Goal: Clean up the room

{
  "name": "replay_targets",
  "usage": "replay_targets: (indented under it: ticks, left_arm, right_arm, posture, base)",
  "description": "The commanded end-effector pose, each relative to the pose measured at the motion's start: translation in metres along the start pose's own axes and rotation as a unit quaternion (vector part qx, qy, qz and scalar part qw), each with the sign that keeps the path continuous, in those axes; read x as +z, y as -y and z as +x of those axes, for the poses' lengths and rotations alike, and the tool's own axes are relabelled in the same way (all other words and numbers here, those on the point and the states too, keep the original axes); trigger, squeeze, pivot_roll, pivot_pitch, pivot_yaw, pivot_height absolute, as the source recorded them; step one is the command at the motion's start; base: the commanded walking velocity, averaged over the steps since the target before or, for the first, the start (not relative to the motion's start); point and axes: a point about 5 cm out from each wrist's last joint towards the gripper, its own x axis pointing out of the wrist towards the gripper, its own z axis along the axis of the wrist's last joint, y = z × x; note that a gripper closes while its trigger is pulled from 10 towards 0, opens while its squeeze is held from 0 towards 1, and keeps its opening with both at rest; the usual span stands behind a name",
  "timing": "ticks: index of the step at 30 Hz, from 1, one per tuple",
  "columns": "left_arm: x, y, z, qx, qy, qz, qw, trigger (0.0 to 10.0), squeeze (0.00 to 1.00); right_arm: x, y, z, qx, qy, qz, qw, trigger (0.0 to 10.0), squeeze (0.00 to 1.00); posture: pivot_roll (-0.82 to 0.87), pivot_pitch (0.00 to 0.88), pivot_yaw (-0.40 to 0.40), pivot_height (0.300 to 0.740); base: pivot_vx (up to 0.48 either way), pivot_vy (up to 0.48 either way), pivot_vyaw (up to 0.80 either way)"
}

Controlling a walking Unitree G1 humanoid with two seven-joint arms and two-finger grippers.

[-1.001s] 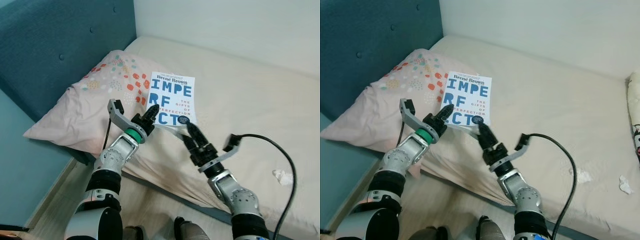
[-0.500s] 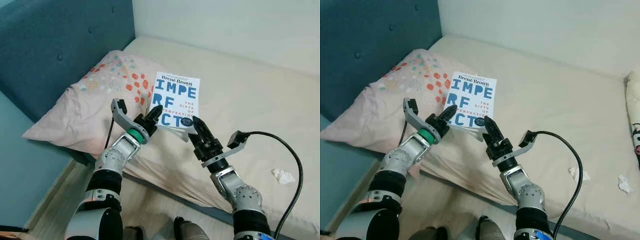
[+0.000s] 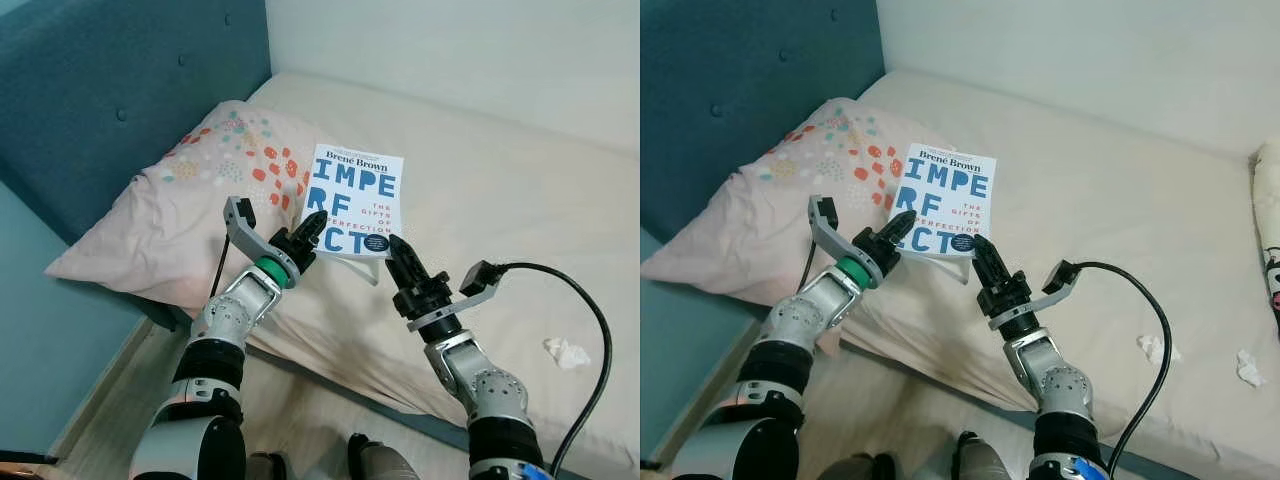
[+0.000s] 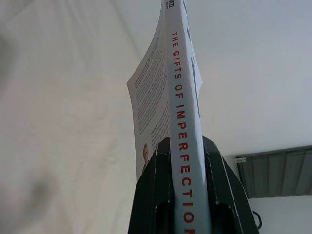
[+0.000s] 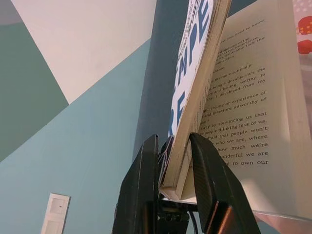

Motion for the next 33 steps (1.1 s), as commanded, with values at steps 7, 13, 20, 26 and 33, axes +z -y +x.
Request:
replay_targets:
  ticks: [7, 13, 20, 26, 33]
  left_arm:
    - [-0.022, 0.015, 0.009, -0.037, -0.003, -0.040, 0.998, 10.0, 0.00]
    - [-0.022, 0.016, 0.010, -0.041, -0.004, -0.041, 0.998, 10.0, 0.00]
    - [-0.025, 0.018, 0.010, -0.047, -0.016, -0.034, 0.998, 10.0, 0.00]
    - [-0.030, 0.019, 0.009, -0.052, -0.034, -0.024, 0.998, 10.0, 0.00]
    - [-0.034, 0.019, 0.007, -0.053, -0.040, -0.021, 0.998, 10.0, 0.00]
  right_arm:
    - [0.001, 0.005, -0.004, -0.017, 0.008, -0.005, 1.000, 10.0, 0.00]
    - [0.001, 0.006, -0.005, -0.022, 0.010, -0.008, 1.000, 10.0, 0.00]
    - [0.001, 0.007, -0.006, -0.023, 0.010, -0.012, 1.000, 10.0, 0.00]
    - [0.001, 0.005, -0.004, -0.015, 0.009, -0.010, 1.000, 10.0, 0.00]
    - [0.001, 0.004, -0.001, -0.011, 0.002, -0.007, 1.000, 10.0, 0.00]
  posture:
    - [-0.03, 0.093, 0.070, 0.740]
    - [-0.03, 0.090, 0.075, 0.740]
    - [-0.03, 0.086, 0.075, 0.740]
    - [-0.03, 0.084, 0.071, 0.740]
    - [-0.03, 0.079, 0.064, 0.740]
  base:
    - [0.000, 0.000, 0.00]
    - [0.000, 0.000, 0.00]
    - [0.000, 0.000, 0.00]
    - [0.000, 0.000, 0.00]
    - [0.000, 0.000, 0.00]
